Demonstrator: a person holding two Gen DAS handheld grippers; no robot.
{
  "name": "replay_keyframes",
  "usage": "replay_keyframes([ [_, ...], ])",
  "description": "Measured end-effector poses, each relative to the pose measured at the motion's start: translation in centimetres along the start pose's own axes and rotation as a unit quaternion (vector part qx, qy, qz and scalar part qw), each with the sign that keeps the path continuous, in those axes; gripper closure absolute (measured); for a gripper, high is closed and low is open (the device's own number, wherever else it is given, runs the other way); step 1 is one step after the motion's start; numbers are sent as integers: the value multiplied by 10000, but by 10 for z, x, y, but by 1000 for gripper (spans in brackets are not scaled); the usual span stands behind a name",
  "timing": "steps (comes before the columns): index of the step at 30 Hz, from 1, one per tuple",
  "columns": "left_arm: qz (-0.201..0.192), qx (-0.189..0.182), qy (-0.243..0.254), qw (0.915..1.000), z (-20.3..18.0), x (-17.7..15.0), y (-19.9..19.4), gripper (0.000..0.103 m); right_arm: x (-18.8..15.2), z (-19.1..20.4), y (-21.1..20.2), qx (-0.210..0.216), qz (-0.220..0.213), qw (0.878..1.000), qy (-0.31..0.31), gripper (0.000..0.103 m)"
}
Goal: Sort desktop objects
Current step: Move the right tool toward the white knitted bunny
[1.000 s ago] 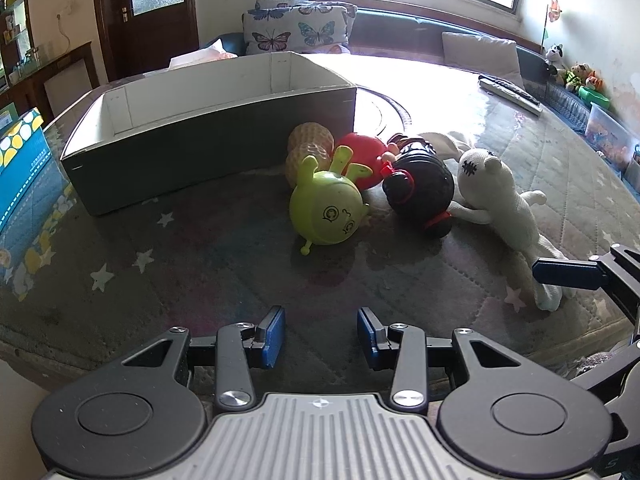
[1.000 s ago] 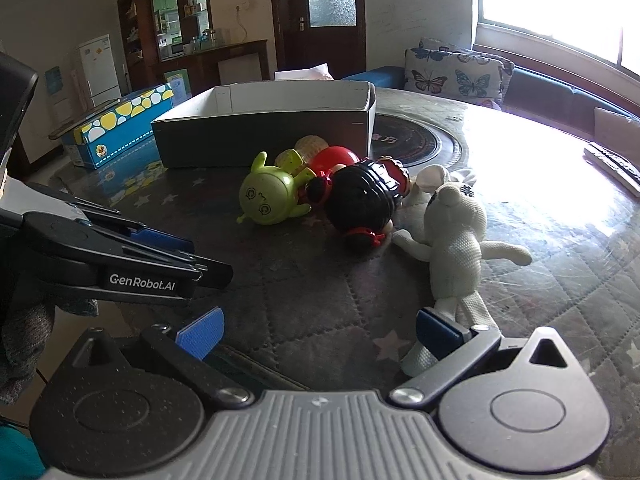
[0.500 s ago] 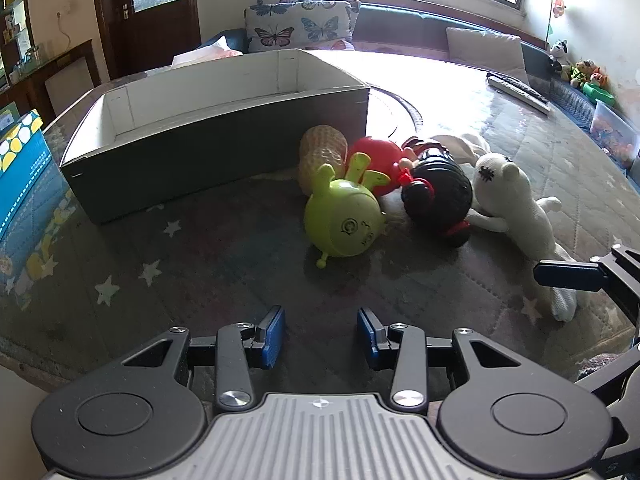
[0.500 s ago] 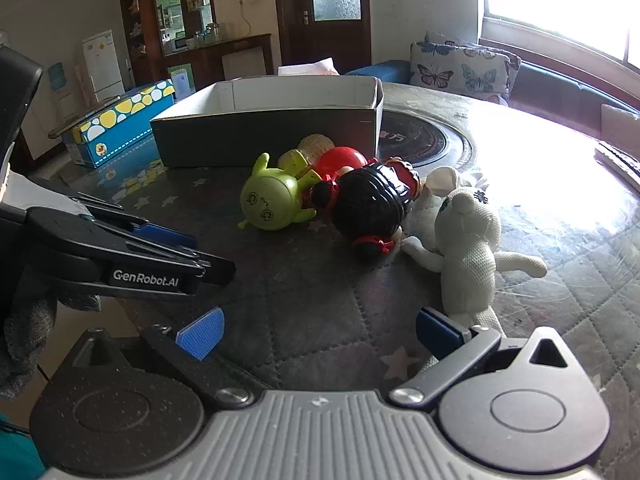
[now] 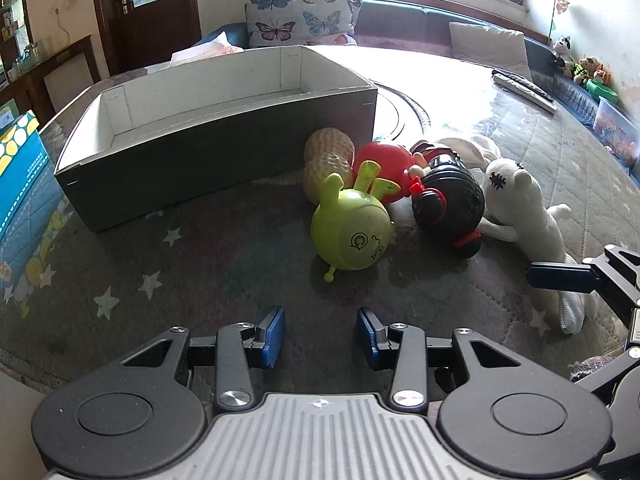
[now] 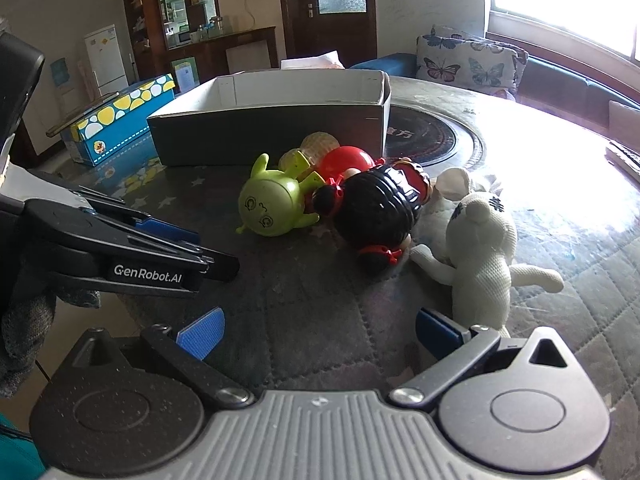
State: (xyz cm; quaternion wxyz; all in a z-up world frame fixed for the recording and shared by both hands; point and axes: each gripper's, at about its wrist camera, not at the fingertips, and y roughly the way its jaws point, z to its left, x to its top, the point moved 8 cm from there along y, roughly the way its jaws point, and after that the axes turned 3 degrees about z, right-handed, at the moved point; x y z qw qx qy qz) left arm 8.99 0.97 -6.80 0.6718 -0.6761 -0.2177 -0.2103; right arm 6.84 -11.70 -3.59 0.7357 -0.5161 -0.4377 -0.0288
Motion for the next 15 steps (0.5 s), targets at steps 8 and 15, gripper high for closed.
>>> replay_keyframes([
  [8, 30, -12, -11, 10000, 1, 3, 2, 61, 3, 1, 5, 67, 31, 10000, -5, 1],
  [15, 45, 19, -20, 10000, 3, 5, 3, 61, 8, 1, 7, 95, 3, 10000, 2, 2],
])
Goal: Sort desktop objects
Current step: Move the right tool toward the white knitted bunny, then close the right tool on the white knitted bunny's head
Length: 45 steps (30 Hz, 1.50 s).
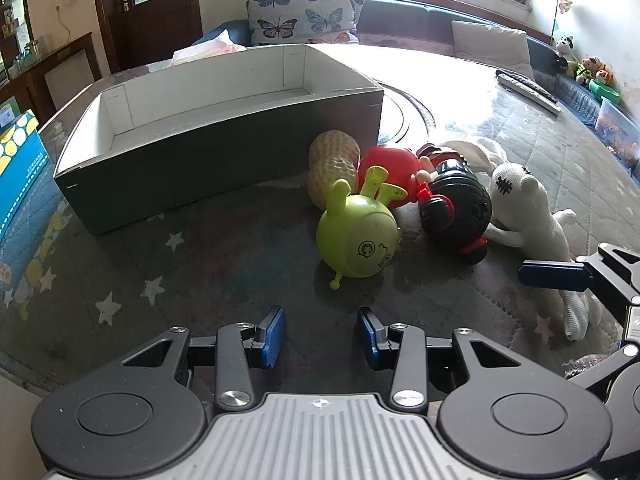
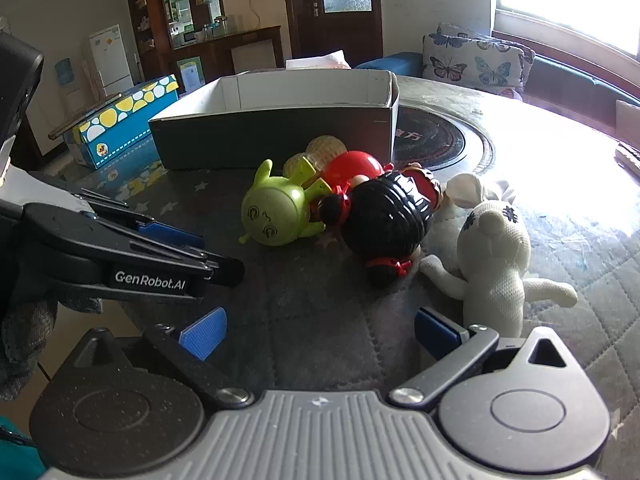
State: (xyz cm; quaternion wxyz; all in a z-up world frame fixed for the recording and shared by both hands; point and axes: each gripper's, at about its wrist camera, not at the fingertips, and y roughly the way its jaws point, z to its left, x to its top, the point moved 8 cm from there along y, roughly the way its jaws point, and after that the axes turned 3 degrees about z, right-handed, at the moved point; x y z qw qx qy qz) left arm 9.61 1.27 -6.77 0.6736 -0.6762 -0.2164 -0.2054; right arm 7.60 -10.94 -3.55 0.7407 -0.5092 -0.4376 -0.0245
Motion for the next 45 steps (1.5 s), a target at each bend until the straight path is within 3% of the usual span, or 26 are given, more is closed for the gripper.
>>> replay_keyframes([
  [30, -40, -377, 171, 9991, -25, 4, -3, 63, -3, -24, -18, -215, -110, 9994, 259, 10],
  [38, -91, -731, 293, 9968, -42, 9, -5, 65, -6, -41, -28, -389, -166, 9983, 394, 12],
  [45, -191, -1264, 305, 9913, -58, 20, -8, 66, -9, -60, -50, -661, -335, 9958, 541, 15],
])
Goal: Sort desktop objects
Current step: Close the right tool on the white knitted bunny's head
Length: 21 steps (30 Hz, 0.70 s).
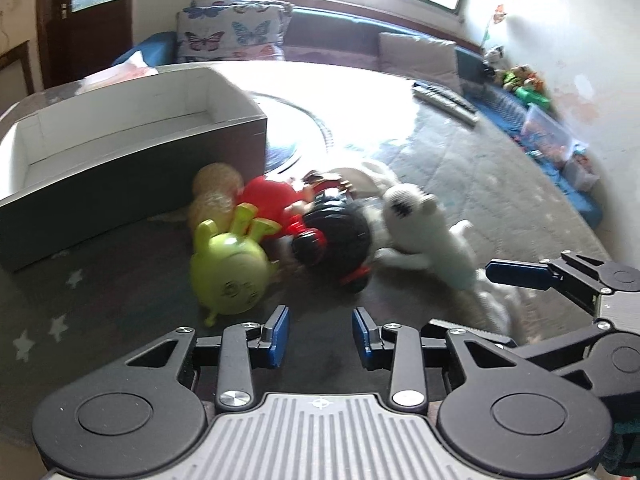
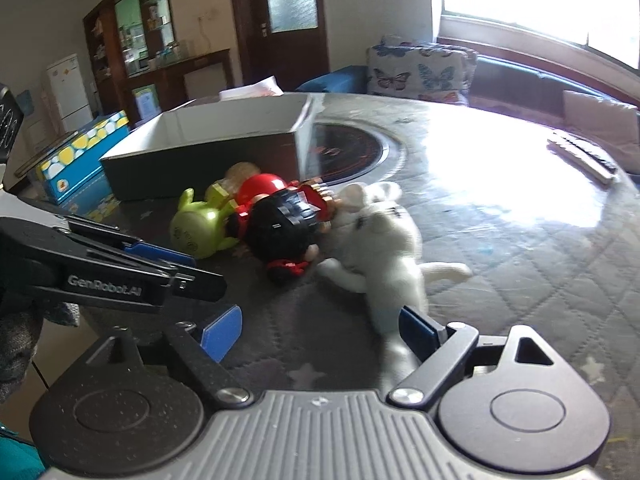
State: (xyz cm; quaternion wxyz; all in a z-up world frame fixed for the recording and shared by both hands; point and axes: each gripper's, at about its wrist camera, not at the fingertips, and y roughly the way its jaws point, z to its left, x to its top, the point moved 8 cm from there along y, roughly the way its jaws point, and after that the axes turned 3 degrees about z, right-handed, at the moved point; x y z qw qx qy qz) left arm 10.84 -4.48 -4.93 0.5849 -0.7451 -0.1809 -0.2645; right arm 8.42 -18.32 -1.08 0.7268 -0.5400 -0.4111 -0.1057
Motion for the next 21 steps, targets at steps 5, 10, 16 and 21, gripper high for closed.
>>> replay_keyframes([
  [5, -13, -241, 27, 9997, -15, 11, 6, 66, 3, -24, -1, -267, -61, 9995, 183, 16],
  [10, 4, -524, 42, 9986, -31, 22, 9, 66, 0, -37, 9, -253, 17, 9991, 348, 19],
  [16, 38, -832, 32, 9965, -53, 41, 18, 66, 2, -42, 18, -149, 54, 9990, 416, 28],
  [21, 151, -1005, -160, 9947, -63, 58, 35, 66, 4, -43, 23, -55, 68, 9990, 448, 33],
])
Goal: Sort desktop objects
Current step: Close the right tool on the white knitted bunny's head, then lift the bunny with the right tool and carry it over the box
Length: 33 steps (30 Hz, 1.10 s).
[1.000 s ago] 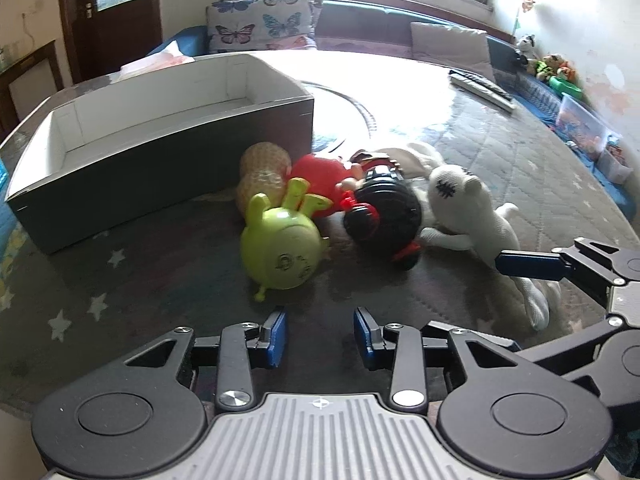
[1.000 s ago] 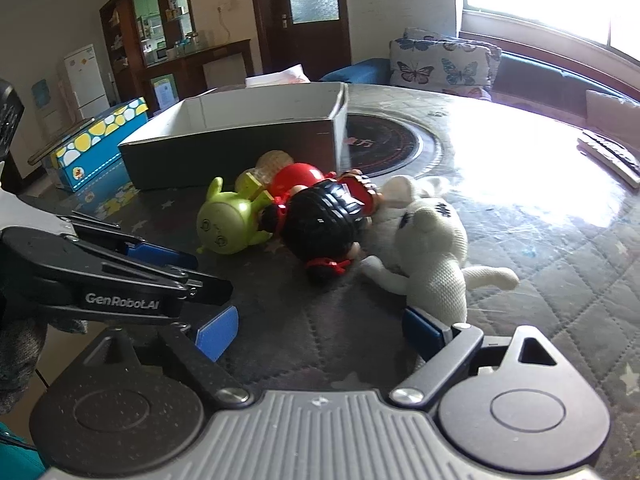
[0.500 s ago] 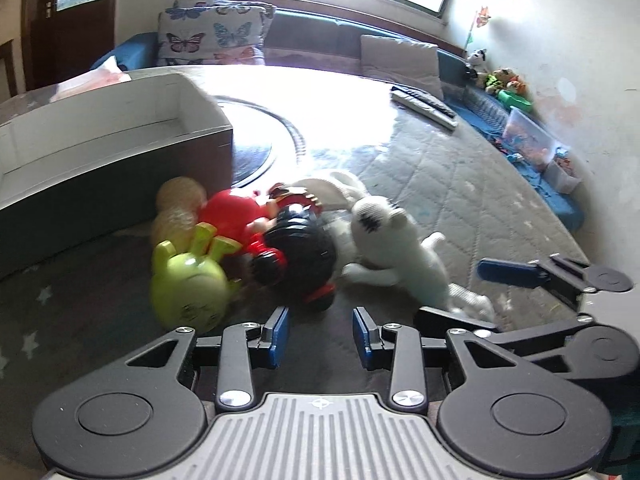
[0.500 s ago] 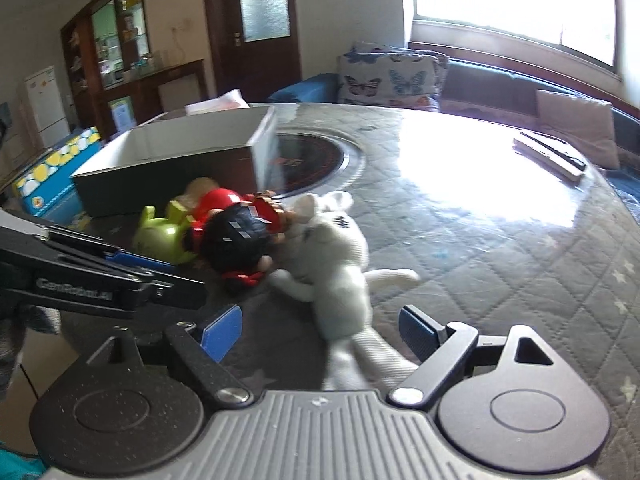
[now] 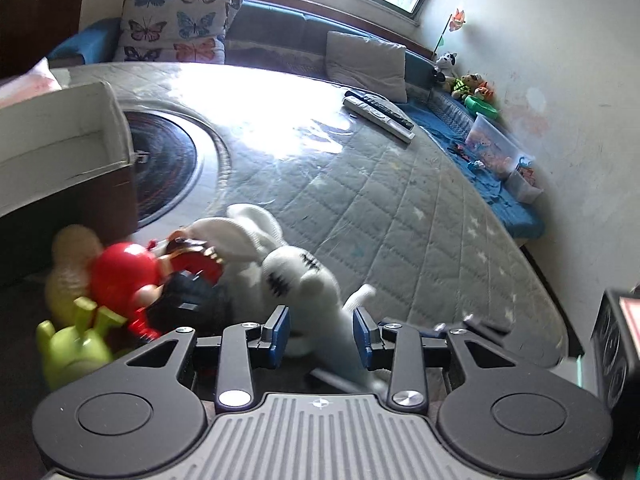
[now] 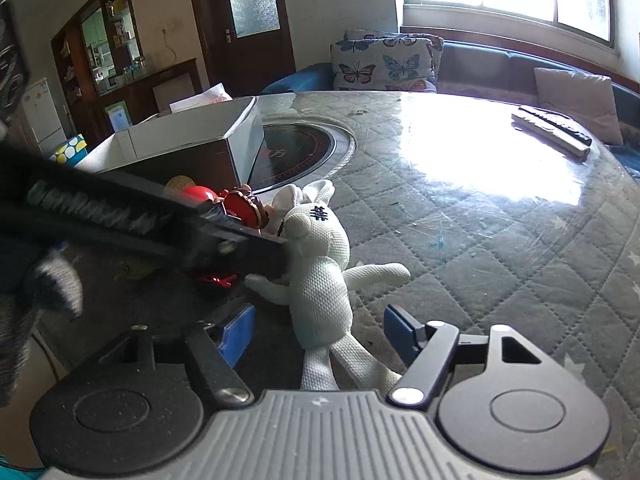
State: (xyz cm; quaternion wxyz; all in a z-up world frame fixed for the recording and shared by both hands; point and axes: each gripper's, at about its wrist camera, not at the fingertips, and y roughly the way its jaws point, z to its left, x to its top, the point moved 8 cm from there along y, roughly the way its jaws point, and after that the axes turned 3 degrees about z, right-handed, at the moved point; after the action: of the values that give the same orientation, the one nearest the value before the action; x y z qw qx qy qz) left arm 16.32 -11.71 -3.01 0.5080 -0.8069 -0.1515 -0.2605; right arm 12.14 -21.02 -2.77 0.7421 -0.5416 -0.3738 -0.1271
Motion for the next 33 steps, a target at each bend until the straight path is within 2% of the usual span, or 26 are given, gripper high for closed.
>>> replay_keyframes([
  [9, 87, 52, -228, 9997, 1, 18, 23, 65, 1, -8, 6, 147, 12, 9998, 143, 50],
  [10, 73, 48, -248, 9997, 1, 19, 24, 65, 1, -9, 7, 165, 14, 9998, 150, 56],
  [14, 54, 42, -296, 9995, 0, 22, 29, 64, 1, -14, 8, 195, 18, 9997, 162, 56],
  [19, 118, 244, -307, 9992, 4, 19, 38, 62, 3, -17, 10, 194, -18, 9997, 176, 56],
  [27, 176, 17, -368, 9992, 1, 19, 44, 62, 5, -17, 14, 164, -113, 9997, 109, 55],
  [33, 136, -120, -263, 9995, -3, 22, 48, 69, 8, -19, 16, 104, -134, 9998, 92, 55],
])
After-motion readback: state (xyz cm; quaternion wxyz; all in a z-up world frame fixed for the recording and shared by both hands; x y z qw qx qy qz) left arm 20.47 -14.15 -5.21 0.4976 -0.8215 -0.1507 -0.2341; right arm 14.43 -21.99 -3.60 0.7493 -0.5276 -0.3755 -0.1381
